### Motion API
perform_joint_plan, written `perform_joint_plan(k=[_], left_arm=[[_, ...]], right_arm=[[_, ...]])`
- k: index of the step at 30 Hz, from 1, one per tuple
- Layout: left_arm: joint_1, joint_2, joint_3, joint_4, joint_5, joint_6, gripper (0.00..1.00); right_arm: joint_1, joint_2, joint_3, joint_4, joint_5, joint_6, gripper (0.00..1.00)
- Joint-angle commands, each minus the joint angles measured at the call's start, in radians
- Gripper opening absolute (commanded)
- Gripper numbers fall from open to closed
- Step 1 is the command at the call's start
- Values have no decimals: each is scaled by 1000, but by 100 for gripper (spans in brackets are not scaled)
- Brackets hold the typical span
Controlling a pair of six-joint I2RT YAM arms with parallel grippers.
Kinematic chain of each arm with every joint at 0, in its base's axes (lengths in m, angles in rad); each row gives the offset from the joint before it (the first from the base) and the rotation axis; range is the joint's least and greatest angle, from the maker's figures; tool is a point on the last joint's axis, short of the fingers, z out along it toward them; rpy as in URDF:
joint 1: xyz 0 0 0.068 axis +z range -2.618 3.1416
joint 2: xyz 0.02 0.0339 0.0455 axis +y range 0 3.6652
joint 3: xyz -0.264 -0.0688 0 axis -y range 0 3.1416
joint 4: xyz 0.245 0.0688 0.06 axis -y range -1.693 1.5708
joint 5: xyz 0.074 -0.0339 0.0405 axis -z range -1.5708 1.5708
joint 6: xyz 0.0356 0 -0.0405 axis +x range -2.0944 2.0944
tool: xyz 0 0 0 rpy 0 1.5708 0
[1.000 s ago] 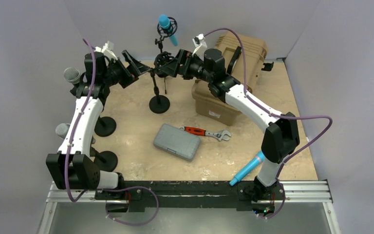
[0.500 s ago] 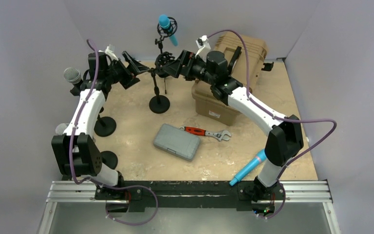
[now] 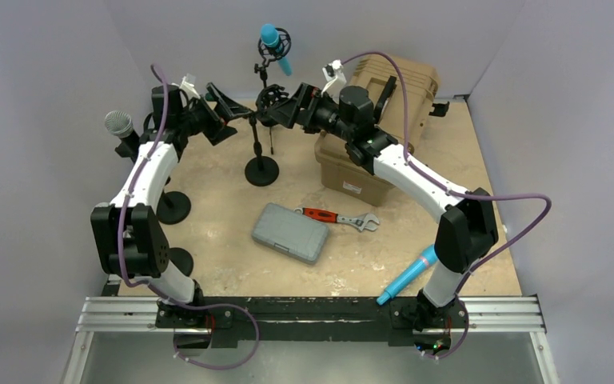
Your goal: Remove the microphone from the stand
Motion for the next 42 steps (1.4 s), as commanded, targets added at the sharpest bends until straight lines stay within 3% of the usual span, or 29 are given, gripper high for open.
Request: perform_joint_plan(k=[1,6,12,29,42], left_arm=[[-22,21,20,56,57,-23,97],[-32,17,14,5,13,3,96],[-31,48,39,-145,-57,49,89],[-34,113,-107,-182,-179,18,73],[-61,92,-138,-226,-275,37,73]], right_arm=[[-1,-28,1,64,-6,14,98],[0,-35,-9,63,-5,14,98],[1,-34,-9,54,-3,14,98],[1,-10,33,-36,58,-9,99],[1,-3,62,-97,104,-38,99]])
